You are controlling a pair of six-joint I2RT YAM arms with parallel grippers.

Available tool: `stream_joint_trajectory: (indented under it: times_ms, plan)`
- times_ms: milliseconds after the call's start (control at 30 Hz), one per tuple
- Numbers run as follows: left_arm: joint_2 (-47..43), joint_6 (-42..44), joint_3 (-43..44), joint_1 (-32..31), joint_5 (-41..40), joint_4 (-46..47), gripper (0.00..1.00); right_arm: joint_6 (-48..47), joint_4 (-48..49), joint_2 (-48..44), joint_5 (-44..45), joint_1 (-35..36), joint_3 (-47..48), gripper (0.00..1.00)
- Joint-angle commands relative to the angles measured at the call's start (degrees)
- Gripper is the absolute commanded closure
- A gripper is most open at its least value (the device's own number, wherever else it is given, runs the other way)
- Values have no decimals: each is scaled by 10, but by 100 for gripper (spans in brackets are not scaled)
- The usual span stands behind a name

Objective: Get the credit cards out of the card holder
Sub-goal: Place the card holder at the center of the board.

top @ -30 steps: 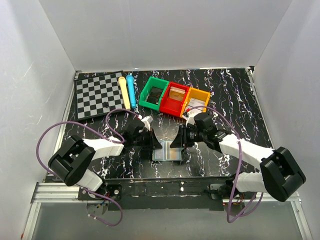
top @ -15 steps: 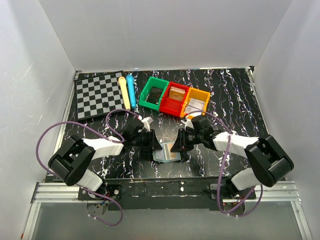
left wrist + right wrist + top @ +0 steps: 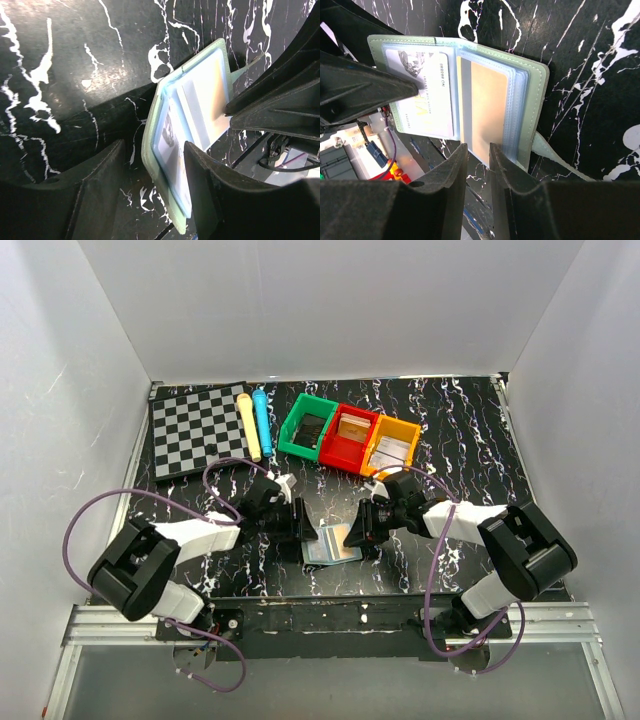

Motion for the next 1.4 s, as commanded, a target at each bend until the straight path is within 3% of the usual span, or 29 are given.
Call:
stream_joint_trajectory:
  times_ms: [0, 133, 333, 433, 500, 600, 667, 1033, 1100, 1233, 1300, 1367]
  plan:
    - [-41, 18, 7, 10, -28, -48, 50, 1, 2, 1, -12, -2, 17, 69]
    - [-27, 19, 17, 15, -26, -41, 57, 2, -6, 0, -12, -2, 17, 69]
    - [21, 27, 58, 19, -26, -39, 83, 10, -23, -14, -11, -2, 10, 69]
    - [35, 32, 71, 23, -26, -42, 85, 12, -25, -23, -11, -2, 5, 69]
    - [35, 32, 74, 23, -25, -46, 80, 13, -28, -27, -9, -2, 5, 68]
    - [24, 30, 67, 23, -30, -58, 63, 12, -32, -28, -10, -2, 7, 67]
    - [7, 30, 60, 25, -41, -72, 56, 12, -34, -26, -9, -2, 8, 67]
    - [-162, 23, 51, 55, -125, -216, 47, -9, -82, -43, 15, -2, 28, 64]
    - [-198, 16, 52, 55, -115, -203, 40, -19, -105, -55, 30, -1, 40, 63]
    - [-238, -3, 33, 55, -63, -127, 17, -35, -132, -86, 53, 5, 60, 60]
    - [-235, -19, 19, 55, -25, -70, 18, -36, -136, -97, 66, 12, 69, 59]
    - [-217, -34, 7, 54, 14, -25, 27, -34, -141, -98, 82, 20, 82, 59]
